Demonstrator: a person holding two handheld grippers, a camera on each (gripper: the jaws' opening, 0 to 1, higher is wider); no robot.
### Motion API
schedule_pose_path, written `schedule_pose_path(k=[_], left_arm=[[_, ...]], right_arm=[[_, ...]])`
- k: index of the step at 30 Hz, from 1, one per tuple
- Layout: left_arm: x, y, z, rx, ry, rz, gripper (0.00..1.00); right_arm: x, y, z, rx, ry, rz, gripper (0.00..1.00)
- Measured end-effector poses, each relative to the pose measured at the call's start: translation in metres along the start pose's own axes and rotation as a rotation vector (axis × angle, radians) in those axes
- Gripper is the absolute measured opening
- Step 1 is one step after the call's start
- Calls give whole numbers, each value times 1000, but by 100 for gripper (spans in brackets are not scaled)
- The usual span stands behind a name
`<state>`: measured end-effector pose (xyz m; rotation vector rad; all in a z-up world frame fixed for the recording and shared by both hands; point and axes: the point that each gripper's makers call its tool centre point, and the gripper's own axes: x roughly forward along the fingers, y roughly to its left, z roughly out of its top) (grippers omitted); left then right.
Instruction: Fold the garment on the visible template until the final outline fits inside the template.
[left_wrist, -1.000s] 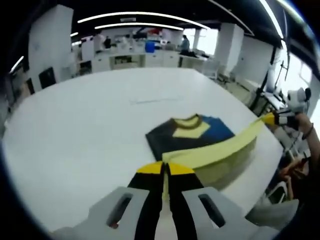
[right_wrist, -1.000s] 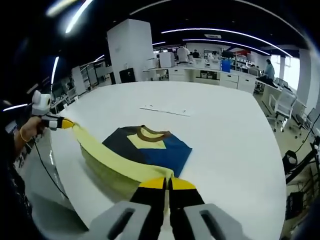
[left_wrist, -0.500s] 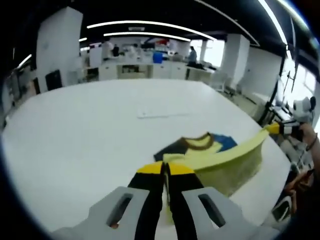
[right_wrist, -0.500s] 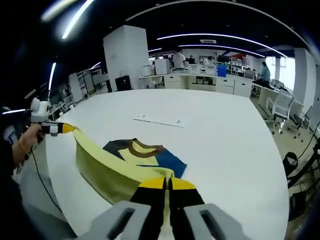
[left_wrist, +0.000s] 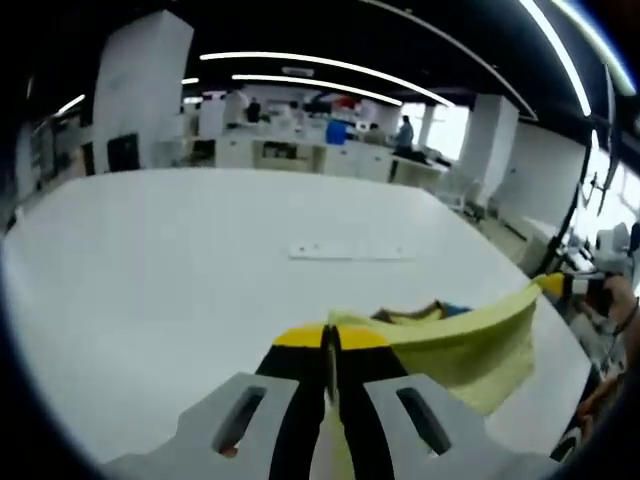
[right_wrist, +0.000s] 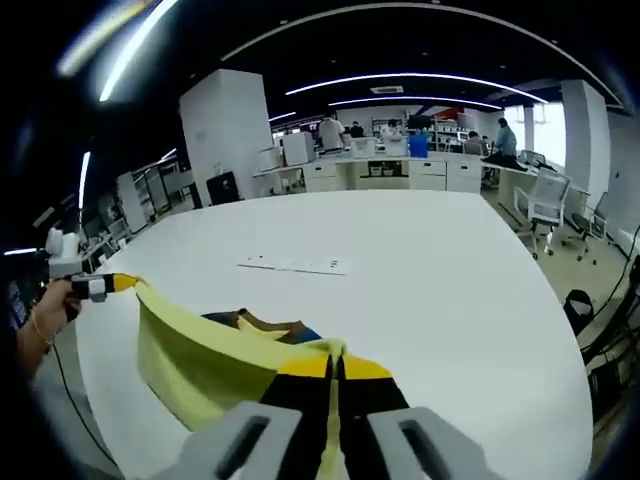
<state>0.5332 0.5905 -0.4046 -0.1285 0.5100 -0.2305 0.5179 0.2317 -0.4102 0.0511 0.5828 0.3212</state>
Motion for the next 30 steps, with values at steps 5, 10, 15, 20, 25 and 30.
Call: schedule_pose_path(k=[5, 10, 15, 20, 25, 30], left_arm=[[17, 5, -6, -54, 8, 30, 0], [31, 10, -11, -77, 7, 56, 0], [48, 18, -19, -115, 23, 78, 0], [59, 21, -29, -109, 37, 86, 0], [71, 28, -44, -166, 69, 102, 0], [80, 32, -52, -179, 81, 116, 0]], right_arm=[[19, -6, -4, 4, 7, -14, 0], [35, -11, -7, 7, 13, -32, 0], [56, -19, -17, 36, 34, -46, 0], [70, -22, -26, 43, 49, -58, 0], [84, -27, -38, 75, 71, -63, 0], [92, -28, -44, 85, 85, -64, 0]])
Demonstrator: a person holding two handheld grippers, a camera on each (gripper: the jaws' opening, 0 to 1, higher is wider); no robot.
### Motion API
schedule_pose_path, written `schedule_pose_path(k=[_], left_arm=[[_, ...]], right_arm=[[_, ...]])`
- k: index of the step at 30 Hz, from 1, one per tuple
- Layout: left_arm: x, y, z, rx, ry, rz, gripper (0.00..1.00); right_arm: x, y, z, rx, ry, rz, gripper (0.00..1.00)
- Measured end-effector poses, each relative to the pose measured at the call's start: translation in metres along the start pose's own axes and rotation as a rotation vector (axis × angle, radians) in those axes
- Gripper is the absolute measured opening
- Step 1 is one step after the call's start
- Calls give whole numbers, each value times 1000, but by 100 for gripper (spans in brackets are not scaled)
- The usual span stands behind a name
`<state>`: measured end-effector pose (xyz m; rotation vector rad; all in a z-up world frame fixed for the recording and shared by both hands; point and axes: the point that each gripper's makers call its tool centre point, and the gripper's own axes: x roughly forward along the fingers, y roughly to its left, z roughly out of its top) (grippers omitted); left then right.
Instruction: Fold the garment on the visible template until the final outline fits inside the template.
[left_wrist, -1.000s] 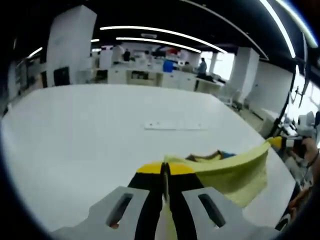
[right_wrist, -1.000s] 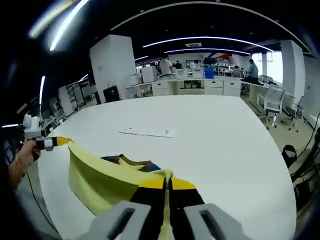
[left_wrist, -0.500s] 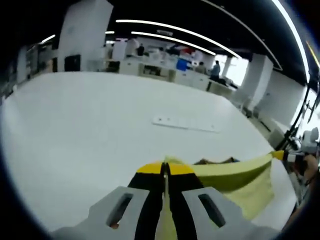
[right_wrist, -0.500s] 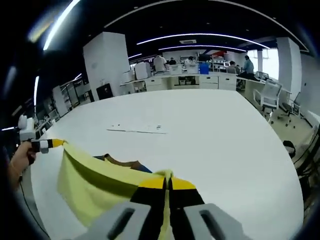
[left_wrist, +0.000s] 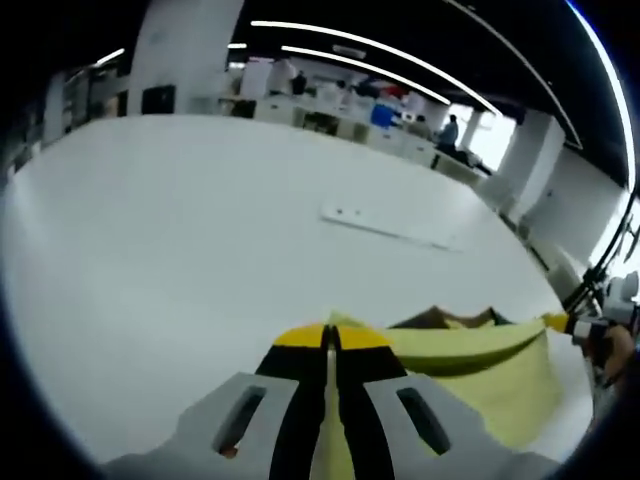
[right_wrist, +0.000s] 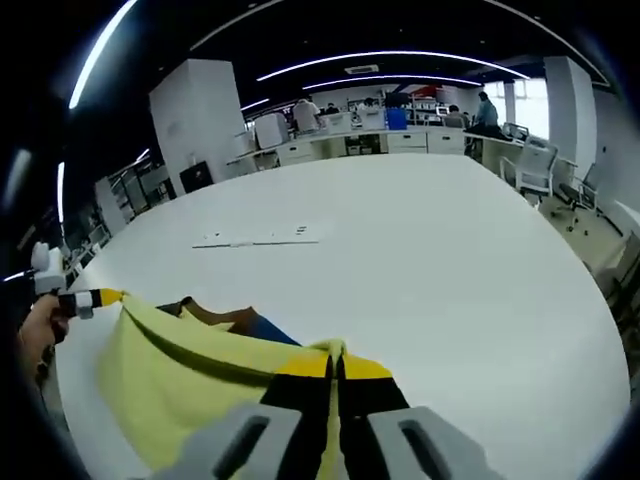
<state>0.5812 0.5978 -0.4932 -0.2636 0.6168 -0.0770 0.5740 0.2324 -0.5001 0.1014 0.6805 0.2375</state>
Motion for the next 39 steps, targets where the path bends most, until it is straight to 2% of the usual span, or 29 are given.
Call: schedule_pose_path(k=[15, 20, 24, 26, 27, 28, 31, 34, 35, 36, 38, 39], left_arm=[[12, 10, -15, -56, 25, 17, 0], [13, 8, -14, -37, 15, 0, 0], [11, 1, -9, 82, 2, -56, 0], [8, -2, -5, 82, -19, -76, 0], [7, -7, -2, 100, -28, -123, 0], [5, -8, 1, 107, -40, -137, 0], [0, -3, 6, 193, -48, -153, 10], [-2, -2, 3, 243, -32, -183, 22], [-3, -1, -1, 288, -15, -191, 25], [-3, 0, -4, 326, -1, -194, 27], [-4, 1, -14, 392, 38, -204, 31], [-3, 0, -17, 388, 43, -217, 32]], right_arm=[[18, -6, -19, 27, 50, -20, 0], [20, -5, -22, 23, 54, -6, 0], [19, -6, -21, 27, 58, 4, 0], [17, -7, -20, 27, 52, 0, 1], [15, -9, -20, 19, 50, -10, 5], [11, -11, -18, -13, 46, -17, 8], [5, -9, -15, -64, 30, 9, 14], [4, -10, -14, -115, 31, 29, 16], [2, -12, -14, -148, 32, 28, 17], [1, -12, -14, -158, 32, 26, 18], [-1, -15, -12, -234, 20, 14, 18], [-2, -15, -12, -261, 19, 13, 18]])
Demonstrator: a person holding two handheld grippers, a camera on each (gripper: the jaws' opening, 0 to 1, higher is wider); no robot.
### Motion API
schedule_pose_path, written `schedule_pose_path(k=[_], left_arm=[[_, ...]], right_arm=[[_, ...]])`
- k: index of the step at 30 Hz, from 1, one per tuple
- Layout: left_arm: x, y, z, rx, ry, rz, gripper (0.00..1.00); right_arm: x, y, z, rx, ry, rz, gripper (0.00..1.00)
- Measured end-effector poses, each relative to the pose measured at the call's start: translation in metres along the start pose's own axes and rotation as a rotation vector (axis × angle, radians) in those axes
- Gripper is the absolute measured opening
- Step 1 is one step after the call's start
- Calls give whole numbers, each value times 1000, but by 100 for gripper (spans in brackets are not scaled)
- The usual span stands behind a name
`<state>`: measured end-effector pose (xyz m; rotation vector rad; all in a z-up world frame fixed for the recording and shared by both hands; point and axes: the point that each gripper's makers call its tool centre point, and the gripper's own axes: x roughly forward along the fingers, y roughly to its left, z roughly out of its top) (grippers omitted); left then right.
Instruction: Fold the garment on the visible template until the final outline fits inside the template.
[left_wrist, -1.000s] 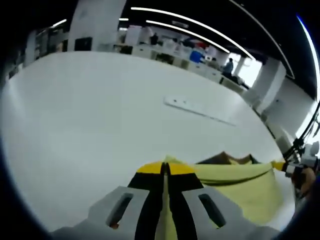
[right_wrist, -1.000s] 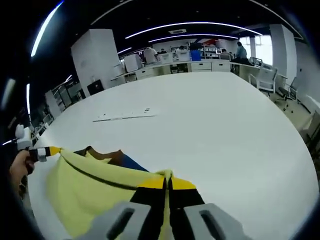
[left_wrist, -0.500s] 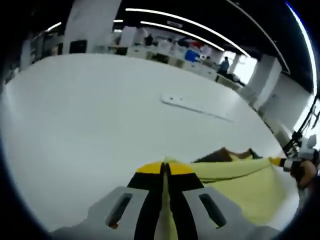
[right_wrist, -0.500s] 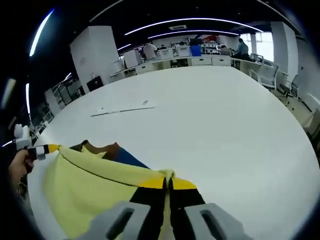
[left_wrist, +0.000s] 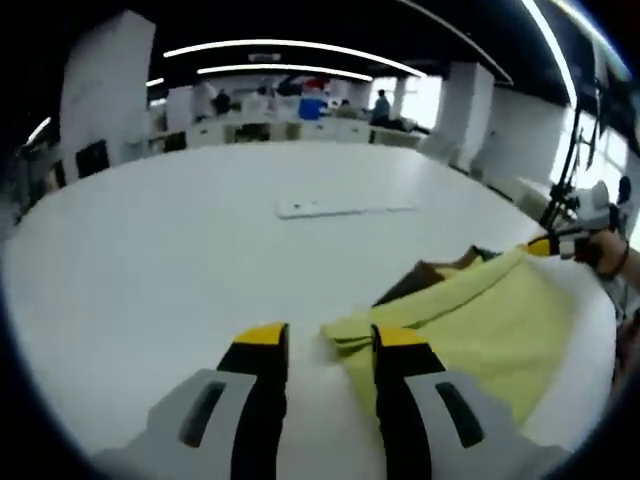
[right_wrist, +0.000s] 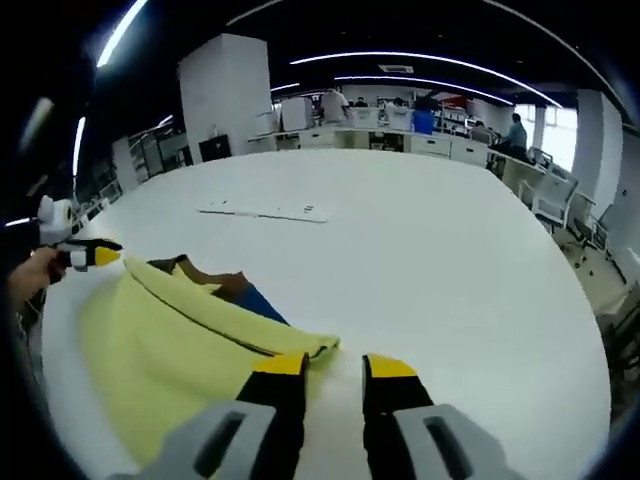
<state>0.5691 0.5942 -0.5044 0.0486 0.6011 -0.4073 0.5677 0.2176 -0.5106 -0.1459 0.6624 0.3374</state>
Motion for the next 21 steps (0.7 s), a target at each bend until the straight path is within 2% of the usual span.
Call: schedule_pose_path(k=[2, 5, 8, 12, 14, 17, 21], left_arm=[[1, -4, -3, 6, 8, -19, 32], [4, -3, -13, 111, 65, 7, 35], [11, -2, -15, 130, 74, 21, 38], [20, 0, -11, 132, 55, 34, 38], [24, 2, -9, 133, 47, 52, 38], [32, 5, -5, 111, 38, 73, 38], [40, 5, 0, 75, 23, 90, 37]], right_arm=[[0, 1, -2, -58, 10, 0, 18], [6, -2, -12, -102, 37, 1, 18], [13, -2, -15, -95, 42, 5, 19], [22, -3, -12, -72, 25, 7, 17], [26, -6, -10, -47, 15, 5, 18], [31, -7, -5, 46, -12, 11, 19], [38, -12, 0, 157, -46, -23, 22]])
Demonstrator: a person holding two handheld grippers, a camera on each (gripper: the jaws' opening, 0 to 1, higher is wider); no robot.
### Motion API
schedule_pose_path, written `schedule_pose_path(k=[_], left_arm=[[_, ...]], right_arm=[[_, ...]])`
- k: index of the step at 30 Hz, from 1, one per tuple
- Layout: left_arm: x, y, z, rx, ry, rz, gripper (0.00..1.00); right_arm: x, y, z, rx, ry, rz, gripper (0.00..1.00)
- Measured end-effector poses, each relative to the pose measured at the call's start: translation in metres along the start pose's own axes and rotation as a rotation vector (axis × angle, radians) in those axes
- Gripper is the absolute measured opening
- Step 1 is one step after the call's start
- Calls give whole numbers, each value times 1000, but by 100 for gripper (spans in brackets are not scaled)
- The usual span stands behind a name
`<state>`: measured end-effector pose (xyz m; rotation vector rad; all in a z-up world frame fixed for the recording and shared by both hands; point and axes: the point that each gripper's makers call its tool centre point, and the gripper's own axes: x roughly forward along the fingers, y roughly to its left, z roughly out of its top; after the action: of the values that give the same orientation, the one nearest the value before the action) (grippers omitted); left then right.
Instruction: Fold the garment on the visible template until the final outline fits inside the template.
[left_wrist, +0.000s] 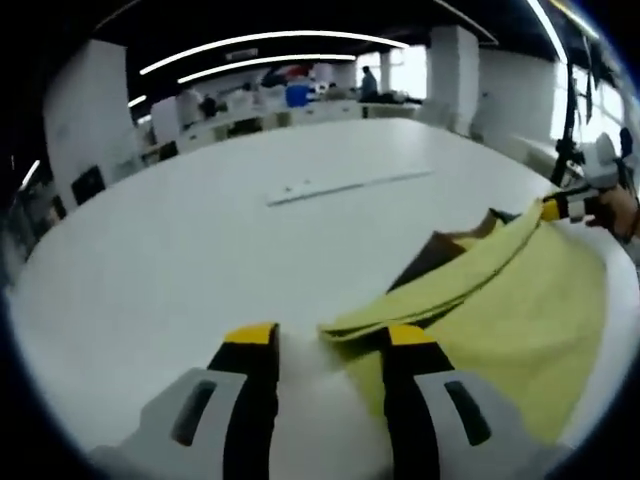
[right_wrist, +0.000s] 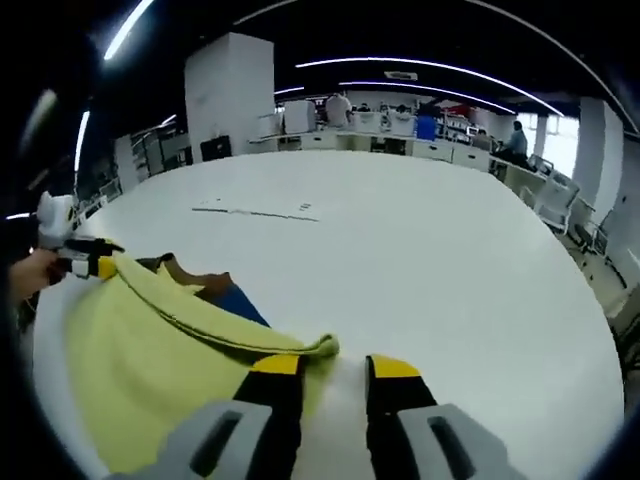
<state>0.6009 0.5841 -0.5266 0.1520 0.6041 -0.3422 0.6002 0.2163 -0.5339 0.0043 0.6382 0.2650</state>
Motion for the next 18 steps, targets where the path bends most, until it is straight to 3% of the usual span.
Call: schedule_pose_path(k=[3, 8, 13, 18], left_arm=[[4, 4, 3, -27, -10, 33, 38], [4, 12, 10, -96, -59, 66, 47], [-5, 17, 12, -169, -80, 68, 54], [-15, 19, 12, -190, -77, 67, 61]], right_arm=[[4, 0, 5, 81, -29, -17, 23], [3, 4, 8, 111, -39, -34, 28], [-2, 11, 7, 94, -27, -29, 30], [-12, 18, 8, 88, -12, -9, 39]])
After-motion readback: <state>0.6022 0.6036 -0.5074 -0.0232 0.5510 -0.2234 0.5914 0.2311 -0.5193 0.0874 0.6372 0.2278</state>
